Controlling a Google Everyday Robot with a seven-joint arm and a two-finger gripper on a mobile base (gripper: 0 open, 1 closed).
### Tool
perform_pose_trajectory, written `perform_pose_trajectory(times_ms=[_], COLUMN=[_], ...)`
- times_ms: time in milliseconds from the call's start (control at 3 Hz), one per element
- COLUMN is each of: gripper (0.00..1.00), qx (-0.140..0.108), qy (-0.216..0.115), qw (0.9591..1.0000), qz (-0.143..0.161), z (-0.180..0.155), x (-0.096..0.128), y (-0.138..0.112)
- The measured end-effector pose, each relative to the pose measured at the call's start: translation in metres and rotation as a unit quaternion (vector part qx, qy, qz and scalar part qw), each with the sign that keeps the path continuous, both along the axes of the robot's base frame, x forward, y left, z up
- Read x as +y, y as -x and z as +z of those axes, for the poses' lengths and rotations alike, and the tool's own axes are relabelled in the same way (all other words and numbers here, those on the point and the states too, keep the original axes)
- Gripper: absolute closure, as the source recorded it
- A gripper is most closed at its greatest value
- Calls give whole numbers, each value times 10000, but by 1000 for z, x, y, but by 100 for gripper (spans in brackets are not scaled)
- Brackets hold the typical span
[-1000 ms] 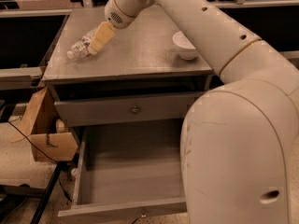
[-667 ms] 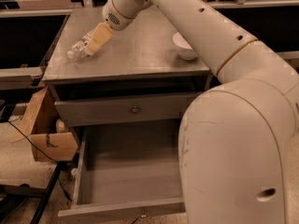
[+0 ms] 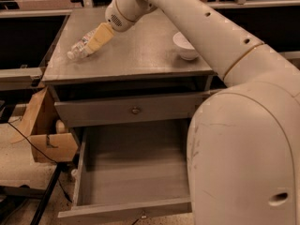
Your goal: Place water bottle into middle drawer
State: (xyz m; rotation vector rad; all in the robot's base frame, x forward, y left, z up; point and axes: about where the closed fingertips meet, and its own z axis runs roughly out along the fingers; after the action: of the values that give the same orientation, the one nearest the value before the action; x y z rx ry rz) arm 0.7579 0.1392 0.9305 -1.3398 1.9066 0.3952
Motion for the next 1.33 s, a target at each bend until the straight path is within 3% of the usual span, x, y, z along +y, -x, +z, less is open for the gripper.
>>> perform_pose_trajectory(times_ms=[333,667,1000,1333], gripper=[0,0,0,0], qx=[306,781,1060,1311], qy=[-445,-769,-1116,-1710], qw=[9970,9864,9791,9696], qz=[-558,-1227,-1332,-1164], z=[0,-1,-1,-3], x=[6,16,30,44], y=[-9,-18,-27,-36])
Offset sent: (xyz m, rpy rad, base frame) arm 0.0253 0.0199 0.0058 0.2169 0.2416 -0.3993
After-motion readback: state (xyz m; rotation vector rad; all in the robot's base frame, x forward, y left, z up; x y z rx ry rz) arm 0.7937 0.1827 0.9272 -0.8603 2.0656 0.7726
